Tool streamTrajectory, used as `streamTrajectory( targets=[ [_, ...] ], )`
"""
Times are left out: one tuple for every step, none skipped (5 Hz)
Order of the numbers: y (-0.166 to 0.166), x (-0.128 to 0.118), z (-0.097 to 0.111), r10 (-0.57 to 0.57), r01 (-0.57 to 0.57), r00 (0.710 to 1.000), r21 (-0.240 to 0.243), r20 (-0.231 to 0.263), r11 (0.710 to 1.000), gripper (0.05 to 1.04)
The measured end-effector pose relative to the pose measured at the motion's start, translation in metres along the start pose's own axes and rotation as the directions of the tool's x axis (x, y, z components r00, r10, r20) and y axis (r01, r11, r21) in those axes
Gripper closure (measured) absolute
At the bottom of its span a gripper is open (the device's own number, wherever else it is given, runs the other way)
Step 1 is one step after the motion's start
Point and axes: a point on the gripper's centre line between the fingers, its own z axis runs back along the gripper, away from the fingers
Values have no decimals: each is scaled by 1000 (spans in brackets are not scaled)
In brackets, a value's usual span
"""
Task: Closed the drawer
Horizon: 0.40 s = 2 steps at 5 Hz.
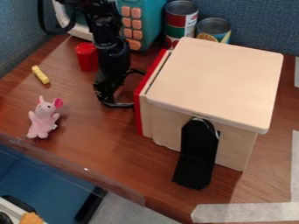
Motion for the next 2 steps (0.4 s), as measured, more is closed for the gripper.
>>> streamTrajectory(
  targets=[
    [-5,13,9,-11,11,1000,-7,20,1000,85],
    [-10,18,24,-4,4,999,12,34,1000,85]
  ],
)
